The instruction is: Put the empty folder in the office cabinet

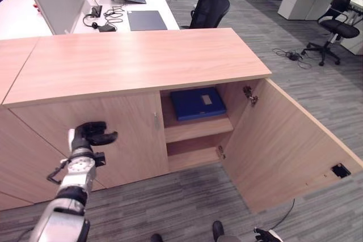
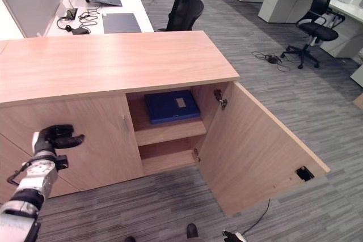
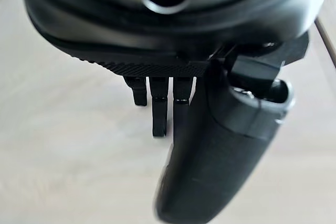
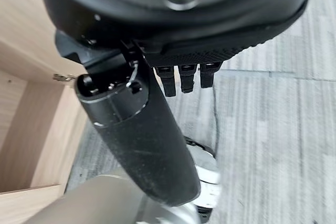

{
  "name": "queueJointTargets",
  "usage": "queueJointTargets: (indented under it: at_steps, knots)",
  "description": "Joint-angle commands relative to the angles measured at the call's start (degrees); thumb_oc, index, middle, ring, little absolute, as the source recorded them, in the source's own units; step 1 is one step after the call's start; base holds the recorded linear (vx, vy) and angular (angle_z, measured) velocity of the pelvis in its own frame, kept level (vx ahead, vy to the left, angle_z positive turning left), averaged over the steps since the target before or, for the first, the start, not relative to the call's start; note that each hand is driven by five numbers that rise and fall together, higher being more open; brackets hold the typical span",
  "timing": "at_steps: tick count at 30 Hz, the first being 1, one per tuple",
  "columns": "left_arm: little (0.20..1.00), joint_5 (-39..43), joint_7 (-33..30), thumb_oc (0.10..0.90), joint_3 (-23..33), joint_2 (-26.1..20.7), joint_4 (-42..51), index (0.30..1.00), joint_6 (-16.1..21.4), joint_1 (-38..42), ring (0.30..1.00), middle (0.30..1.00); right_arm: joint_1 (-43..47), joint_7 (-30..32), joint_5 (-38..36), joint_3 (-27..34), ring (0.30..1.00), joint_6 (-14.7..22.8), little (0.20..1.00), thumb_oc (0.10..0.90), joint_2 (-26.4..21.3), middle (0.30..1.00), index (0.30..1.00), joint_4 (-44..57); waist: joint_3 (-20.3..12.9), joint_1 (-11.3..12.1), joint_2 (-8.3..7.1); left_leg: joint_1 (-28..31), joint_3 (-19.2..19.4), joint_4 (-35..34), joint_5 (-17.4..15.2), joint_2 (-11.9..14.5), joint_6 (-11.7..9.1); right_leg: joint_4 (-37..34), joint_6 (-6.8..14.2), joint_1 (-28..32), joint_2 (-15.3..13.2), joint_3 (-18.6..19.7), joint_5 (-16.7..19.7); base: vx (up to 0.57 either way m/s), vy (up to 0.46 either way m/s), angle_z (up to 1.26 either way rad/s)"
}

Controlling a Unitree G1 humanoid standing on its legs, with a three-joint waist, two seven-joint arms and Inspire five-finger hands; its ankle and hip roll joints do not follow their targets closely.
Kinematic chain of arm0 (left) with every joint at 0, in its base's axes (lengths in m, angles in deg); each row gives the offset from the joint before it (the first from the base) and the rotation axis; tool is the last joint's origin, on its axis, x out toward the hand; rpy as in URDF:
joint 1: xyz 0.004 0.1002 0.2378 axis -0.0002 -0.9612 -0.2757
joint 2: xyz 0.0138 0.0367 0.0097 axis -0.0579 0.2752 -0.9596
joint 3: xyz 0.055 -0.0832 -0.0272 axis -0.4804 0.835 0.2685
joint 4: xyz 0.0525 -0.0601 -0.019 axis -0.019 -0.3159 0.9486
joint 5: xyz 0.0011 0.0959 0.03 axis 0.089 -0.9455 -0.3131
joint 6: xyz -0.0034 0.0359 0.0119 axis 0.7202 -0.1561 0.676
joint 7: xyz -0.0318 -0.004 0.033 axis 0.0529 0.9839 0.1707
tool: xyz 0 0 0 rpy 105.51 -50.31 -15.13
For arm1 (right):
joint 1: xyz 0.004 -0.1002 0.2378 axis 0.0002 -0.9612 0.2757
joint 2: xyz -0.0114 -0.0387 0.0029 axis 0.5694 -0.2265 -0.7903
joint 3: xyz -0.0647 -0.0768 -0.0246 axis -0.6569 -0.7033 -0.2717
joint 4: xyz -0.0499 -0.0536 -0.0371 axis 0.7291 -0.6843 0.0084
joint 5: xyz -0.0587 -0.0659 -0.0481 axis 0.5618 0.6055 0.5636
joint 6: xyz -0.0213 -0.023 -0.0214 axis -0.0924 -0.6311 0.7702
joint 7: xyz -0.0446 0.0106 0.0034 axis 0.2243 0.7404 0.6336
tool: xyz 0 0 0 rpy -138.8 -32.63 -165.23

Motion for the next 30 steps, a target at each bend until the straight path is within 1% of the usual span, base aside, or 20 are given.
queueJointTargets:
  at_steps: [1,2,3,4,7,9,11,13,14,16,19,21,23,24,25,26,27,28,29,30]
  knots:
    - [0.900,-3.15,5.31,0.800,-3.19,7.34,5.70,0.900,6.96,10.06,0.900,0.900,5.47,1.74,0.14,0.43,0.900,1.00,0.900,0.800,-2.72,0.900,0.900,0.54,0.30,-1.34,5.34,4.48,-0.21,0.25,-8.04,2.25,-1.32,6.44,2.35,2.05,-1.99,-6.31,-2.43,-0.04,-0.150,0.07]
    - [0.900,-3.30,5.17,0.800,-3.22,7.44,6.12,0.900,6.80,9.65,0.900,0.900,5.27,1.76,0.16,0.44,0.900,1.02,0.900,0.800,-2.75,0.900,0.900,0.51,0.15,-1.35,5.41,4.54,-0.27,0.25,-8.08,2.28,-1.35,6.32,2.34,2.21,-1.96,-6.43,-2.44,-0.03,-0.174,-0.02]
    - [0.900,-3.68,5.95,0.800,-4.30,9.07,6.60,0.900,6.60,7.96,0.900,0.900,5.57,2.00,-0.01,0.53,0.900,1.02,0.900,0.800,-2.34,0.900,0.900,0.35,0.35,-1.25,5.33,4.50,-0.27,0.32,-7.99,2.46,-1.51,6.00,2.26,1.96,-2.35,-6.65,-1.78,0.00,-0.179,-0.41]
    - [0.900,-5.78,7.61,0.800,-6.05,10.52,6.97,0.900,5.95,4.72,0.900,0.900,5.30,2.06,-0.42,1.06,0.900,0.95,0.900,0.800,-1.95,0.900,0.900,0.37,0.41,-1.40,5.37,4.46,-0.58,0.41,-7.92,2.68,-1.75,4.54,2.04,2.23,-2.25,-5.53,-2.38,-0.01,-0.178,-0.53]
    - [0.900,-7.30,8.62,0.800,-6.91,10.74,7.62,0.900,5.67,2.62,0.900,0.900,4.81,1.90,-0.34,1.20,0.900,1.05,0.900,0.800,-2.04,0.900,0.900,0.60,0.24,-1.37,5.35,4.67,-0.55,0.45,-7.98,2.68,-1.93,3.48,1.87,2.89,-2.22,-5.25,-2.53,0.01,-0.119,-0.51]
    - [0.900,-10.90,11.46,0.800,-8.77,10.70,7.75,0.900,4.50,-1.65,0.900,0.900,4.32,1.12,0.10,0.99,0.900,1.29,0.900,0.800,-2.33,0.900,0.900,1.77,-0.48,-1.73,6.02,5.27,-0.32,0.68,-7.89,3.36,-2.81,1.07,1.10,4.41,-1.13,-3.82,-3.50,0.04,-0.241,-0.29]
    - [0.900,-11.03,13.18,0.800,-8.53,11.19,7.45,0.900,3.84,-5.31,0.900,0.900,4.11,0.45,0.70,0.49,0.900,1.65,0.900,0.800,-3.16,0.900,0.900,3.28,-0.75,-2.48,7.01,5.88,0.08,1.07,-7.24,5.05,-3.82,-1.08,0.06,5.69,0.99,-2.63,-4.75,0.02,-0.268,-0.39]
    - [0.900,-11.36,13.30,0.800,-8.32,11.41,7.21,0.900,3.78,-6.23,0.900,0.900,3.94,0.32,0.68,0.61,0.900,1.72,0.900,0.800,-3.47,0.900,0.900,3.76,-0.67,-2.79,7.35,6.11,0.31,1.29,-6.94,5.59,-4.18,-1.38,-0.32,6.06,1.58,-2.15,-5.15,0.01,-0.167,-0.45]
    - [0.900,-11.74,13.31,0.800,-7.81,12.09,6.32,0.900,3.46,-7.68,0.900,0.900,3.74,0.06,0.39,0.95,0.900,1.89,0.900,0.800,-4.09,0.900,0.900,4.43,-0.41,-3.58,8.06,6.21,0.98,2.30,-6.31,6.87,-4.96,-1.68,-1.15,6.45,2.81,-1.29,-6.10,0.02,-0.189,-0.34]
    - [0.900,-12.23,12.98,0.800,-7.37,13.09,5.09,0.900,3.13,-8.80,0.900,0.900,3.48,0.06,-0.39,1.56,0.900,1.99,0.900,0.800,-4.78,0.900,0.900,5.37,0.04,-4.41,8.74,6.05,1.59,4.33,-5.95,8.33,-5.79,-1.93,-2.19,6.91,4.16,-0.39,-7.00,0.02,-0.212,-0.26]
    - [0.900,-12.72,13.15,0.800,-7.43,13.79,3.86,0.900,2.72,-10.40,0.900,0.900,3.25,0.23,-1.77,2.39,0.900,2.31,0.900,0.800,-5.92,0.900,0.900,6.97,1.06,-5.81,9.57,5.35,2.45,8.99,-3.81,10.69,-7.32,-2.68,-3.82,7.78,6.20,0.91,-8.10,0.02,-0.180,-0.37]
    - [0.900,-13.96,13.07,0.800,-7.49,14.33,1.33,0.900,2.14,-10.42,0.900,0.900,3.00,0.31,-2.45,2.63,0.900,2.40,0.900,0.800,-6.57,0.900,0.900,8.07,1.96,-6.32,9.54,3.71,2.97,13.14,-0.67,12.93,-8.27,-3.74,-5.05,9.38,7.57,1.62,-8.72,0.02,-0.177,-0.31]
    - [0.900,-15.00,12.31,0.800,-7.03,15.15,-1.96,0.900,1.51,-10.86,0.900,0.900,3.47,0.45,-3.33,3.13,0.900,2.46,0.900,0.800,-7.38,0.900,0.900,8.92,2.75,-6.96,9.14,3.10,3.02,16.83,0.65,14.17,-8.63,-4.08,-6.10,10.23,8.51,2.91,-9.00,0.02,-0.143,-0.53]
    - [0.900,-14.72,11.94,0.800,-7.04,16.53,-5.79,0.900,1.38,-11.39,0.900,0.900,4.63,1.32,-5.68,4.02,0.900,2.63,0.900,0.800,-7.65,0.900,0.900,6.94,3.06,-7.06,9.33,3.03,1.24,17.85,1.21,13.76,-8.39,-3.97,-6.63,10.36,9.02,4.29,-9.37,0.02,-0.063,-0.77]
    - [0.900,-14.72,11.93,0.800,-7.06,16.62,-5.95,0.900,1.49,-11.26,0.900,0.900,4.73,1.33,-5.73,4.02,0.900,2.71,0.900,0.800,-7.70,0.900,0.900,6.82,3.14,-7.06,9.38,3.04,1.22,17.91,1.16,13.77,-8.40,-3.94,-6.63,10.39,9.02,4.28,-9.41,0.02,-0.013,-1.03]
    - [0.900,-14.75,11.74,0.800,-7.42,17.39,-7.63,0.900,1.30,-11.31,0.900,0.900,5.81,2.13,-8.22,5.37,0.900,2.80,0.900,0.800,-7.61,0.900,0.900,4.51,3.22,-6.70,9.51,2.83,-0.84,16.65,0.77,12.54,-7.76,-3.67,-6.48,10.38,8.90,5.03,-9.58,0.04,0.020,-0.89]
    - [0.900,-14.62,11.89,0.800,-7.98,18.03,-8.34,0.900,1.16,-11.62,0.900,0.900,6.90,2.98,-10.20,6.52,0.900,3.10,0.900,0.800,-7.71,0.900,0.900,3.16,3.04,-6.13,9.49,2.18,-3.26,15.12,-0.60,10.79,-7.05,-3.46,-6.27,10.39,8.64,5.69,-9.71,0.08,0.033,-0.58]
    - [0.900,-14.67,12.04,0.800,-8.41,18.43,-9.34,0.900,1.20,-11.86,0.900,0.900,7.85,3.40,-10.93,6.96,0.900,3.28,0.900,0.800,-7.92,0.900,0.900,2.04,2.89,-5.62,9.39,1.89,-5.68,13.38,-2.83,8.89,-6.42,-3.74,-6.09,10.84,8.40,6.40,-10.00,0.14,0.022,-0.16]
    - [0.900,-15.54,11.92,0.800,-9.18,18.59,-9.69,0.900,1.04,-12.08,0.900,0.900,9.00,3.60,-9.90,6.43,0.900,3.11,0.900,0.800,-9.11,0.900,0.900,1.65,2.80,-4.32,9.16,0.38,-8.95,11.52,-4.86,6.52,-5.72,-3.75,-6.14,11.08,8.20,7.19,-10.16,0.13,0.004,0.00]
    - [0.900,-17.12,12.53,0.800,-10.16,19.06,-13.07,0.900,0.86,-11.87,0.900,0.900,11.82,4.31,-10.36,7.25,0.900,3.48,0.900,0.800,-10.73,0.900,0.900,-0.37,2.41,-4.00,9.31,0.28,-11.28,8.91,-5.77,5.21,-5.50,-3.90,-5.95,10.74,8.67,8.07,-9.86,0.10,-0.008,-0.05]
